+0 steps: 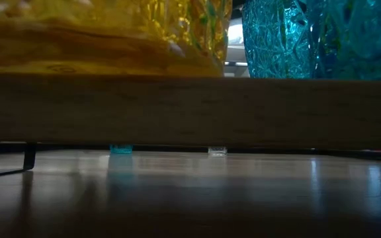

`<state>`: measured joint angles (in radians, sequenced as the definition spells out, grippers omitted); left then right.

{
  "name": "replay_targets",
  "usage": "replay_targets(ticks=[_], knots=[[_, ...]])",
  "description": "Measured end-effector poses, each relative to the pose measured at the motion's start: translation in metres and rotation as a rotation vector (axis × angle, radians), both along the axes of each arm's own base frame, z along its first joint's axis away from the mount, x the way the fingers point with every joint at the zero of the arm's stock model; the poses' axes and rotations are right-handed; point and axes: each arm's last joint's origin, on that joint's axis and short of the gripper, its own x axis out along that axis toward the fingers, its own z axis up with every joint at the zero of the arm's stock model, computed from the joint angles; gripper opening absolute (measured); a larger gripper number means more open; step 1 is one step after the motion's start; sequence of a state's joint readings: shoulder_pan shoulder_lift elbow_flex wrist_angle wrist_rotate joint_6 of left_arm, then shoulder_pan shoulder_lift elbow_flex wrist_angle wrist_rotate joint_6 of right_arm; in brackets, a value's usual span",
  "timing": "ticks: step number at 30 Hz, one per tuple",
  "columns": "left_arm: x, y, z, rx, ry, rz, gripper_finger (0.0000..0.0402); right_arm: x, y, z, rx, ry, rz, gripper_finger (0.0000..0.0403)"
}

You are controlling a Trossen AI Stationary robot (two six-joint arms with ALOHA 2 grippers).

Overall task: Sort vases onto shelf
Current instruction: Put the blue vase on the shelf aligned with the other blue vase

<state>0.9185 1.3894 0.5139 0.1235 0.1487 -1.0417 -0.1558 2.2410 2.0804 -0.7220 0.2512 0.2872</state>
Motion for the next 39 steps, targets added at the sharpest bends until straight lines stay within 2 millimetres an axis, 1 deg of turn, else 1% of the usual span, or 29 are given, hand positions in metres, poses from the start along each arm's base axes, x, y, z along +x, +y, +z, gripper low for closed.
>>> replay_targets(ticks=[3, 6, 9, 13, 18, 21, 25, 27, 30, 33, 37, 39], knots=[[0.011, -0.007, -0.008, -0.030, 0.007, -0.064, 0.0133, 0.000, 0.001, -0.001, 0.035, 0.001, 0.035, 0.0135], [0.021, -0.016, -0.015, -0.063, 0.015, -0.111, 0.0133, 0.003, 0.004, 0.001, 0.084, -0.033, 0.125, 0.0135], [0.031, -0.024, -0.016, -0.066, 0.016, -0.148, 0.0133, 0.006, 0.008, 0.004, 0.168, -0.082, 0.245, 0.0135], [0.041, -0.036, -0.018, -0.069, 0.033, -0.164, 0.0133, 0.009, 0.016, 0.007, 0.264, -0.136, 0.450, 0.0135], [0.047, -0.044, -0.018, -0.054, 0.051, -0.163, 0.0133, 0.011, 0.036, 0.007, 0.193, -0.118, 0.567, 0.0135], [0.049, -0.047, -0.018, -0.051, 0.053, -0.174, 0.0133, 0.014, 0.048, 0.003, 0.107, -0.087, 0.546, 0.0135], [0.051, -0.049, -0.018, -0.047, 0.057, -0.182, 0.0133, 0.019, 0.057, -0.012, 0.047, -0.034, 0.502, 0.0135], [0.051, -0.050, -0.018, -0.046, 0.060, -0.169, 0.0133, 0.020, 0.056, -0.016, 0.024, -0.021, 0.470, 0.0135], [0.051, -0.052, -0.020, -0.064, 0.077, -0.125, 0.0133, 0.020, 0.051, -0.016, 0.008, -0.023, 0.373, 0.0135], [0.050, -0.052, -0.020, -0.067, 0.083, -0.116, 0.0133, 0.022, 0.040, -0.016, 0.013, -0.056, 0.306, 0.0135], [0.051, -0.054, -0.020, -0.073, 0.080, -0.130, 0.0133, 0.022, 0.032, -0.014, 0.013, -0.075, 0.289, 0.0135], [0.052, -0.055, -0.020, -0.076, 0.083, -0.126, 0.0133, 0.024, 0.029, -0.018, 0.009, -0.068, 0.288, 0.0135]])
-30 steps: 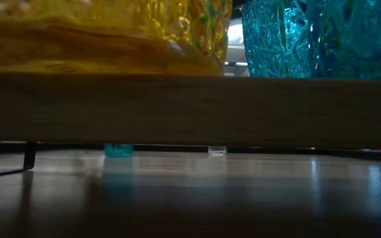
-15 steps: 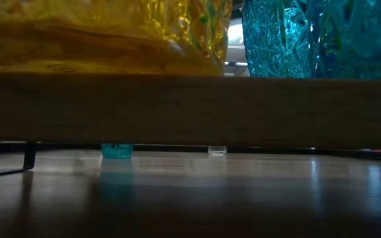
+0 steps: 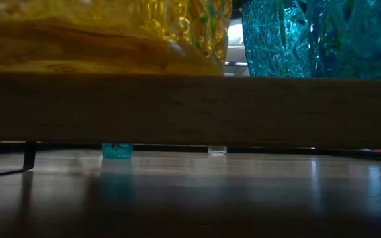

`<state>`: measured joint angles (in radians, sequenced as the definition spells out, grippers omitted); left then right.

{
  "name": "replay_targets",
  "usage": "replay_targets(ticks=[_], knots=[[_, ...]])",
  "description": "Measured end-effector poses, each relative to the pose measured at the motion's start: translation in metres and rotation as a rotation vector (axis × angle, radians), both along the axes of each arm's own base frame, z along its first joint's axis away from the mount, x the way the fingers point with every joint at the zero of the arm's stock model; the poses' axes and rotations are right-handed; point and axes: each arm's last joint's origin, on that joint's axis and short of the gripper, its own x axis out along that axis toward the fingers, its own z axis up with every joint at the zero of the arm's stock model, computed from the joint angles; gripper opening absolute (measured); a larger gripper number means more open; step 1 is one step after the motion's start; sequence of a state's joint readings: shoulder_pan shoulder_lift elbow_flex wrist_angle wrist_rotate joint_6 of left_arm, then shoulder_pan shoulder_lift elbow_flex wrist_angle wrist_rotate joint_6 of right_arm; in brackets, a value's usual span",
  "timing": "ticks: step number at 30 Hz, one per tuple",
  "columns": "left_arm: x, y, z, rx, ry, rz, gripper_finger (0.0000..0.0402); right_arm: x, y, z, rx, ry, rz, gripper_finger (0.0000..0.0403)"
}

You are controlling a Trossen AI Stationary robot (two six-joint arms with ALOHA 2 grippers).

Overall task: Sort vases onto shelf
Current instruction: Put the blue vase on the shelf aligned with the other blue vase

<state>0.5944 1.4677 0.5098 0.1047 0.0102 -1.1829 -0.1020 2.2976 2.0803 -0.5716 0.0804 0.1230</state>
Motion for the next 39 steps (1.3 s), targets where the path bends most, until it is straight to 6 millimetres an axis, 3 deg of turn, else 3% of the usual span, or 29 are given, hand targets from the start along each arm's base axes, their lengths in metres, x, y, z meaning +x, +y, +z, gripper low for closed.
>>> replay_targets(ticks=[5, 10, 27, 35, 39], knots=[[-0.001, -0.003, -0.002, -0.025, 0.012, 0.116, 0.0133, 0.004, 0.002, -0.014, 0.004, 0.025, 0.021, 0.0135], [0.000, -0.003, -0.002, -0.042, 0.000, 0.125, 0.0133, 0.005, 0.002, -0.023, 0.005, 0.055, 0.036, 0.0135], [0.005, -0.014, -0.003, -0.046, 0.020, 0.083, 0.0133, -0.006, 0.003, -0.029, -0.035, 0.207, 0.090, 0.0135], [0.005, -0.014, -0.003, -0.042, 0.022, 0.079, 0.0133, -0.005, 0.008, -0.031, 0.018, 0.199, 0.142, 0.0135], [0.005, -0.014, -0.003, -0.040, 0.024, 0.077, 0.0133, -0.004, 0.013, -0.031, 0.033, 0.195, 0.172, 0.0111]])
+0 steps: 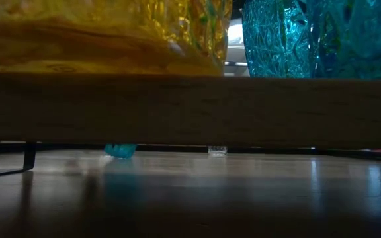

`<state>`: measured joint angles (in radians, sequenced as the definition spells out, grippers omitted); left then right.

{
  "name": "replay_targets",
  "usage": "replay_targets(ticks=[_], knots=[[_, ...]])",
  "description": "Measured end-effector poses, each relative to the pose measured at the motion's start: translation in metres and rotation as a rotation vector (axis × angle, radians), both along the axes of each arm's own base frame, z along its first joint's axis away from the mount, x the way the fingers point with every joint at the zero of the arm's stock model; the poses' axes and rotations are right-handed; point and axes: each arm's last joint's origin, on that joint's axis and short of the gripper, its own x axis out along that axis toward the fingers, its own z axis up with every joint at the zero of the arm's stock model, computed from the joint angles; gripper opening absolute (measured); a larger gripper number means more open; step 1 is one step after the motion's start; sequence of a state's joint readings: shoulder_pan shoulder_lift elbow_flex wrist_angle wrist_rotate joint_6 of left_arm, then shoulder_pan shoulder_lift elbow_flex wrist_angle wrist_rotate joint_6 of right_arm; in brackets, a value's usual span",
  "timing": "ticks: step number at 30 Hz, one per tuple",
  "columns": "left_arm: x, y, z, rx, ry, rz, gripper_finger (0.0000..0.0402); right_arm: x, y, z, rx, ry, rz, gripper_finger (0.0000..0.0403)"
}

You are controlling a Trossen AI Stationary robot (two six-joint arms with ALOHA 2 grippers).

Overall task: Sort vases onto shelf
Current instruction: Put the blue vase on the shelf aligned with the other blue vase

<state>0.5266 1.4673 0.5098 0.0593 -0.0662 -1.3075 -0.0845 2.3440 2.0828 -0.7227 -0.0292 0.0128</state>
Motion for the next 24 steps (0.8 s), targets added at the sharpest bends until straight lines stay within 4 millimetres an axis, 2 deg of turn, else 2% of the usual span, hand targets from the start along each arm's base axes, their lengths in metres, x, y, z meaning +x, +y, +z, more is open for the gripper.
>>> replay_targets(ticks=[5, 6, 10, 20, 24], knots=[[0.0000, 0.0000, 0.0000, 0.001, 0.001, 0.001, 0.0133, 0.0016, 0.0000, 0.0002, 0.000, -0.018, 0.005, 0.0021], [0.0000, 0.0000, 0.0000, 0.001, 0.001, 0.001, 0.0133, 0.0015, -0.0002, 0.0001, -0.003, -0.017, 0.010, 0.0013], [0.0000, 0.0000, 0.0000, 0.001, 0.001, 0.000, 0.0133, 0.0011, -0.0009, -0.0002, -0.019, -0.011, 0.003, 0.0020], [0.0000, 0.0000, 0.0000, 0.002, 0.001, -0.001, 0.0133, -0.0039, -0.0007, -0.0021, -0.014, 0.045, 0.012, 0.0005], [-0.0001, 0.0000, -0.0001, 0.005, 0.005, -0.006, 0.0133, -0.0079, 0.0001, 0.0052, -0.008, 0.050, 0.016, 0.0003]])
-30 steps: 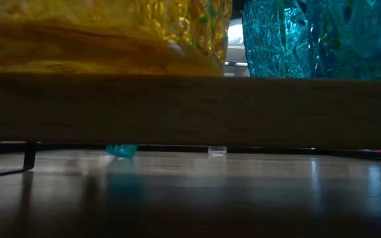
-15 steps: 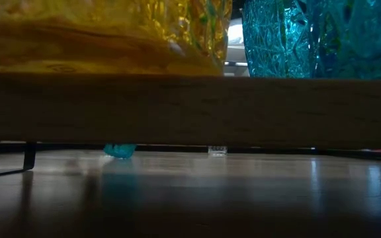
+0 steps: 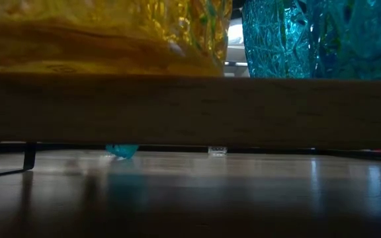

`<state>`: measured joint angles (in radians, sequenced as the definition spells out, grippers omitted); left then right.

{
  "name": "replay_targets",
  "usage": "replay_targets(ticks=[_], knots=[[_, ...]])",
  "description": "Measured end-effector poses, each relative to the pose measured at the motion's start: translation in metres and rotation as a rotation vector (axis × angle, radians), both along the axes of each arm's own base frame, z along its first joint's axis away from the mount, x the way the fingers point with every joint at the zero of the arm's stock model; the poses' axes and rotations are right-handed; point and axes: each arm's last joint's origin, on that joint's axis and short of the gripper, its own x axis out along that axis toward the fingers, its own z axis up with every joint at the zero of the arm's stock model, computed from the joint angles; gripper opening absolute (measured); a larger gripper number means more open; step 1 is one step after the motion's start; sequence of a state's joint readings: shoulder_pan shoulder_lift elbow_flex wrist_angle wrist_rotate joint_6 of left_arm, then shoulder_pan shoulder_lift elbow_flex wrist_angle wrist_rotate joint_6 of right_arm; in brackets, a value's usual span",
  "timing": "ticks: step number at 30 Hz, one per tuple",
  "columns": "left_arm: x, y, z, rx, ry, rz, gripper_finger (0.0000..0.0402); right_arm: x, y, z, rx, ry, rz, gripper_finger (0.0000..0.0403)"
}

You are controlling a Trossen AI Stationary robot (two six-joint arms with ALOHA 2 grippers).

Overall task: Sort vases onto shelf
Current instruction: Put the blue vase on the shelf aligned with the other blue vase

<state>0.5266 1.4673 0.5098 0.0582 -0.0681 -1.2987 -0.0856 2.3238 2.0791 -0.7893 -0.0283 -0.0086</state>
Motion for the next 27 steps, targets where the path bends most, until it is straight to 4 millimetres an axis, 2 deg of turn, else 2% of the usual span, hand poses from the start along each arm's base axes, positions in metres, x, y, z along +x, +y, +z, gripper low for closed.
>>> replay_targets(ticks=[9, 15, 17, 22, 27], knots=[[0.000, 0.000, 0.000, 0.008, 0.008, 0.006, 0.0133, -0.010, 0.001, 0.024, -0.017, -0.014, -0.008, 0.0001], [-0.001, 0.000, 0.000, 0.018, 0.021, -0.013, 0.0133, -0.017, 0.002, 0.030, 0.004, 0.025, 0.001, 0.0000], [-0.001, 0.000, -0.001, 0.016, 0.024, -0.013, 0.0133, -0.024, 0.003, 0.041, 0.012, 0.050, 0.005, 0.0000], [-0.001, 0.000, -0.001, 0.017, 0.029, -0.023, 0.0133, -0.048, 0.004, 0.090, 0.024, 0.062, 0.034, 0.0000], [-0.001, -0.001, -0.001, 0.048, 0.053, -0.123, 0.0133, -0.077, 0.010, 0.133, 0.084, 0.082, 0.062, 0.0000]])
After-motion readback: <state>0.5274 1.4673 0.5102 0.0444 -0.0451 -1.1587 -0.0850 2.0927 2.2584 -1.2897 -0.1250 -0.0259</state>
